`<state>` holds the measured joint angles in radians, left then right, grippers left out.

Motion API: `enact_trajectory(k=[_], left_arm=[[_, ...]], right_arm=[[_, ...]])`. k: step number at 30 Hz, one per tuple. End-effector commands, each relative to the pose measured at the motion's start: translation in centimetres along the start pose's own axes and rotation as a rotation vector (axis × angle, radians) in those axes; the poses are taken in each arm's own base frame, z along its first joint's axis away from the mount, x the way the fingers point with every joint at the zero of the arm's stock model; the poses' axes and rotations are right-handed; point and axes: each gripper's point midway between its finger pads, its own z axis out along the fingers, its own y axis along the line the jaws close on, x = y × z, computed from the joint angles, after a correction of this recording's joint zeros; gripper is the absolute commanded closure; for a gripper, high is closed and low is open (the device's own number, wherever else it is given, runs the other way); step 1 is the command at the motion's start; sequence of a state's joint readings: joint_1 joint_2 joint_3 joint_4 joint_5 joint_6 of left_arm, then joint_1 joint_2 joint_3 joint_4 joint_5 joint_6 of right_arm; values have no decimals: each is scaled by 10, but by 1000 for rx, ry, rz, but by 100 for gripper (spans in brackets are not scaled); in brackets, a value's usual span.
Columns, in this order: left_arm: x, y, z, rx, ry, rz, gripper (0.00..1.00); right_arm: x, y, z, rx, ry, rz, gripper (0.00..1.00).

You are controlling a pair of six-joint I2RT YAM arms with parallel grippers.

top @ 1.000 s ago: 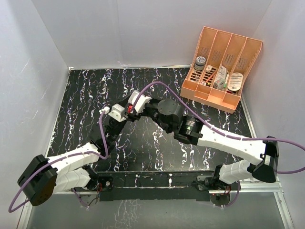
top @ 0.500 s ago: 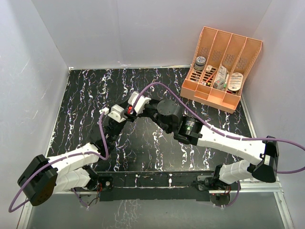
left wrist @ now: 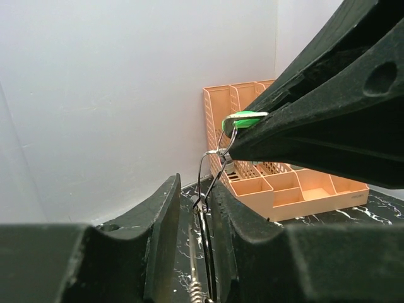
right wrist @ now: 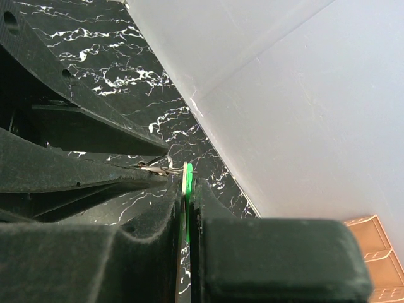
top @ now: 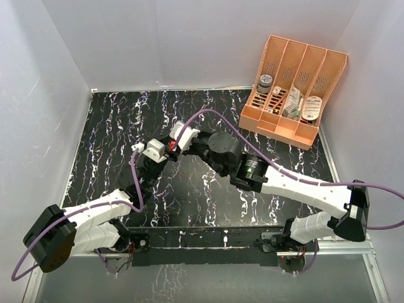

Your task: Remove the keys from the keyring

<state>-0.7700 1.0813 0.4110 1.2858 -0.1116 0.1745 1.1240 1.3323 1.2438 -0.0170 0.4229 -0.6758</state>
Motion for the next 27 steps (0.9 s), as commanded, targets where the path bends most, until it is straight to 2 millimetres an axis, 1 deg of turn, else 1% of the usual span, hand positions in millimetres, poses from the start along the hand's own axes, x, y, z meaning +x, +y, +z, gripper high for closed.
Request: enact_trajectory(k=[1, 4, 10, 17, 27], left_arm=[[-19, -3, 2, 18, -65, -6, 76], [-18, -1, 1, 8, -62, -7, 80], [-20, 0, -1, 0, -65, -4, 80], [-17, -1, -1, 6, -56, 0, 81], [-18, 0, -2, 5, -58, 12, 88]], right_arm=[[-19, -17, -6, 63, -75, 50, 100], [-20, -18, -7, 64, -77, 52, 100], [-20, -18, -7, 64, -78, 54, 100], [-20, -21, -8, 76, -83, 57, 100], [-20, -22, -9, 85, -82, 58, 100]])
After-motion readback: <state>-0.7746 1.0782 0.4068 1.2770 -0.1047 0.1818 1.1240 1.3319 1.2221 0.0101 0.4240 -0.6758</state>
